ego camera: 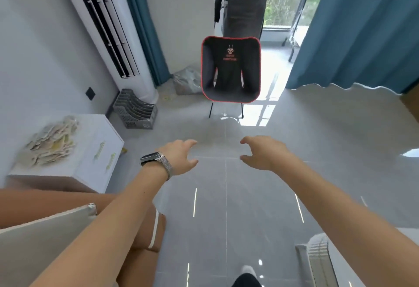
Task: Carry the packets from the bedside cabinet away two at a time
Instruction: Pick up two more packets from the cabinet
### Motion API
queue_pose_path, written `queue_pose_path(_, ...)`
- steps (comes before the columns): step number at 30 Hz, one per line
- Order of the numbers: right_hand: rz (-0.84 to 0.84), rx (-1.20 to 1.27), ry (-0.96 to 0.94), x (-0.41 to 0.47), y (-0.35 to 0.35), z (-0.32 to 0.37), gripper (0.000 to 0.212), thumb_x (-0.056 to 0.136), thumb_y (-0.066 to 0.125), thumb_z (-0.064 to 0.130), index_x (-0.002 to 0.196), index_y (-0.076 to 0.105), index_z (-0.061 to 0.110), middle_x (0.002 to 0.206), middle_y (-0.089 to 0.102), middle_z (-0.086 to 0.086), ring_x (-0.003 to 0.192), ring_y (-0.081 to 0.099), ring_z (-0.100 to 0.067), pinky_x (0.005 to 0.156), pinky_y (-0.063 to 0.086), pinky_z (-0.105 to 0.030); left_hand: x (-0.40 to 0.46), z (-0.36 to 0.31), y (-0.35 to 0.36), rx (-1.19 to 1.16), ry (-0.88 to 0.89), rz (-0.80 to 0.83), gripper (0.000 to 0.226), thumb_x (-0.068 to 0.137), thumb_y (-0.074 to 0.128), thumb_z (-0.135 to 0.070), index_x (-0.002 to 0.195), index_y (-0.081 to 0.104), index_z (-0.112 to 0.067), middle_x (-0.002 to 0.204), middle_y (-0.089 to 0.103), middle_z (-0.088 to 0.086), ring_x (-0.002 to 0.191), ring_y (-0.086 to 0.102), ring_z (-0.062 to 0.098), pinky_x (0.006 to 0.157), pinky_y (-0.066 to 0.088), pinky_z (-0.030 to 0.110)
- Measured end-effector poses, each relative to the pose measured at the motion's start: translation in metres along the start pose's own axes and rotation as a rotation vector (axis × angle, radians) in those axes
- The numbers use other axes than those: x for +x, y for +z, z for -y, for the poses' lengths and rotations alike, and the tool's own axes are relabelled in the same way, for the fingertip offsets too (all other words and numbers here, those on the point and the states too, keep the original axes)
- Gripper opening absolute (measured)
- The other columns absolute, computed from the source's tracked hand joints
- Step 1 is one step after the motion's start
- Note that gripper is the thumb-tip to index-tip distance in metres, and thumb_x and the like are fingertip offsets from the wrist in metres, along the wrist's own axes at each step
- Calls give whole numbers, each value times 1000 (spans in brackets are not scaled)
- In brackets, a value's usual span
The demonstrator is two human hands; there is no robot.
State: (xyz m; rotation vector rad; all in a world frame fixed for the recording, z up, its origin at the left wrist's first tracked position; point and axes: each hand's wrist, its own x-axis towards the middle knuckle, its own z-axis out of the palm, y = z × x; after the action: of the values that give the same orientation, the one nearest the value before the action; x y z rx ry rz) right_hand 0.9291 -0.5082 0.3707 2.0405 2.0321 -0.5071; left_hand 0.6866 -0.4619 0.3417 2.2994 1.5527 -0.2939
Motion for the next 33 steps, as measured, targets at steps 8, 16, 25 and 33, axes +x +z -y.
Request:
queue_pose_path(8, -96, -147, -178, 178, -76, 29, 57, 92, 54, 44, 144, 37, 32, 134, 53, -1, 124, 49, -25, 92, 49, -39, 105, 71, -68, -70, -205, -124, 63, 93, 50, -47, 149, 29, -30, 142, 47, 5, 126, 51, 27, 95, 48, 39)
queue_pose_path(16, 55, -253, -451, 339, -134, 133, 69, 91, 54, 46, 151, 22, 32, 138, 51, -1, 126, 49, -28, 94, 46, -39, 148, 166, -103, -235, -501, -159, 64, 90, 51, -48, 147, 32, -30, 141, 47, 2, 126, 49, 26, 97, 47, 42)
queue_pose_path(25, 106, -329, -774, 481, -138, 356, 54, 93, 50, 36, 144, 36, 30, 132, 55, 0, 120, 52, -27, 86, 48, -38, 140, 368, -105, -427, -852, -157, 70, 91, 51, -51, 151, 22, -31, 154, 27, 2, 128, 47, 24, 99, 47, 42)
queue_pose_path(33, 175, -402, -842, 578, -128, 500, 52, 94, 50, 32, 144, 36, 29, 135, 52, -1, 121, 52, -25, 77, 43, -33, 152, 507, -103, -524, -956, -96, 65, 93, 49, -47, 151, 23, -33, 156, 28, 0, 136, 41, 22, 104, 44, 41)
